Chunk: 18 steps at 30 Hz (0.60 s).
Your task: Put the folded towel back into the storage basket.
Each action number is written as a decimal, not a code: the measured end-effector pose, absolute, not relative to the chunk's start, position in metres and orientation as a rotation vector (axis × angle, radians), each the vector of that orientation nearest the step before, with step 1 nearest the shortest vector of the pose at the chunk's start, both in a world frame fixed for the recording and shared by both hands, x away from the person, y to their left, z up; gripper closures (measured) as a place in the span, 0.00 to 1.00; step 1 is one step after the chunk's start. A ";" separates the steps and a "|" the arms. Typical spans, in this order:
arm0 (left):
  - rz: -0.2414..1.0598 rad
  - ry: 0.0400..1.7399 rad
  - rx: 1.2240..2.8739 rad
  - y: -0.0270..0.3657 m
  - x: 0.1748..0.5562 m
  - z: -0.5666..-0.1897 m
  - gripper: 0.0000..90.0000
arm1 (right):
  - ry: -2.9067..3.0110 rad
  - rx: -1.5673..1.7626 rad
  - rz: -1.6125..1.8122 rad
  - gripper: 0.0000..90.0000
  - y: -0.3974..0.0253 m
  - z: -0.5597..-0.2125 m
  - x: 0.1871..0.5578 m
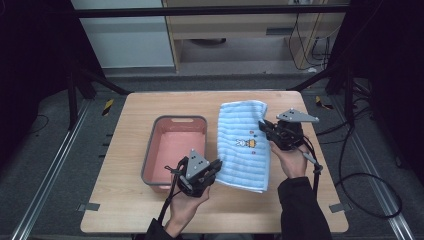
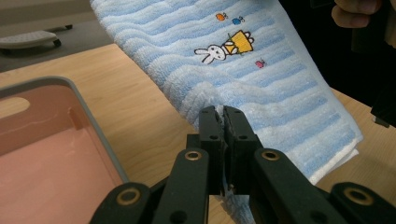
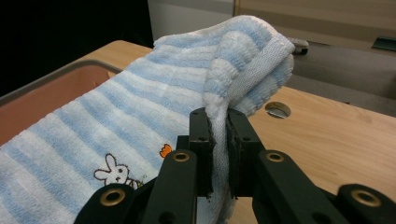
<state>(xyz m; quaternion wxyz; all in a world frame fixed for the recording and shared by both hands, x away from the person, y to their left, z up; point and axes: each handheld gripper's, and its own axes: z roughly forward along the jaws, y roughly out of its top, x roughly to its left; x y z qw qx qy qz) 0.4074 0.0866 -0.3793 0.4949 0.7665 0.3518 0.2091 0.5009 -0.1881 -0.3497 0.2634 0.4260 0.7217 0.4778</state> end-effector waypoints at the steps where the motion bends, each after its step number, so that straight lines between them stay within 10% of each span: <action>1: 0.512 0.851 1.855 0.088 0.407 -0.378 0.96 | 1.953 1.144 1.295 0.92 -0.185 -0.347 0.501; 18: 0.547 0.885 1.792 0.122 0.410 -0.363 0.96 | 1.965 1.095 1.310 0.92 -0.148 -0.327 0.511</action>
